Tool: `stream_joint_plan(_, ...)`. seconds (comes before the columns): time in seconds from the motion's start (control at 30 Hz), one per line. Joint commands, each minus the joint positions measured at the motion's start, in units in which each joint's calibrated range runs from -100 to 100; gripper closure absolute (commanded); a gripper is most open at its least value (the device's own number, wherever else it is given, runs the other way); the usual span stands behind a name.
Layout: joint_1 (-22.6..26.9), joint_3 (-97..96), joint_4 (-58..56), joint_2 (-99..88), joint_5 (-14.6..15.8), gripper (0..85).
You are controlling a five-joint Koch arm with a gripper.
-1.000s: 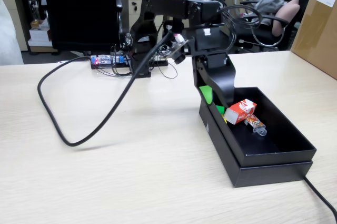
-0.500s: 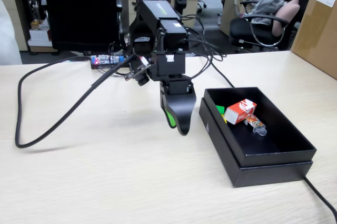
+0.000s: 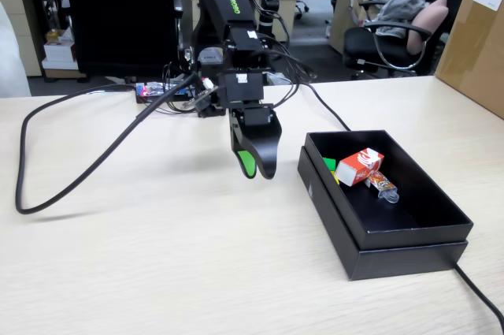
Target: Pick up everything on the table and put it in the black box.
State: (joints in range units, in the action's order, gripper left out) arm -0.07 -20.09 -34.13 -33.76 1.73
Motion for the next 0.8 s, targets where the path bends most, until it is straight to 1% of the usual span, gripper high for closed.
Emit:
stream_joint_plan(0.0, 0.0, -2.3, 2.8, -9.3, -0.2, 40.2)
stream_joint_plan(0.23, 0.0, -20.5, 11.6, -25.4, -1.2, 40.2)
stream_joint_plan(0.33, 0.0, -24.5, 12.5, -28.7, -1.4, 40.2)
stream_joint_plan(0.53, -0.5, -40.0, 24.0, -39.3, -3.3, 40.2)
stream_joint_plan(0.67, -0.6, -47.0, 27.3, -43.4, -3.7, 40.2)
stream_joint_plan(0.77, -0.5, -52.6, 32.7, -47.0, -3.9, 40.2)
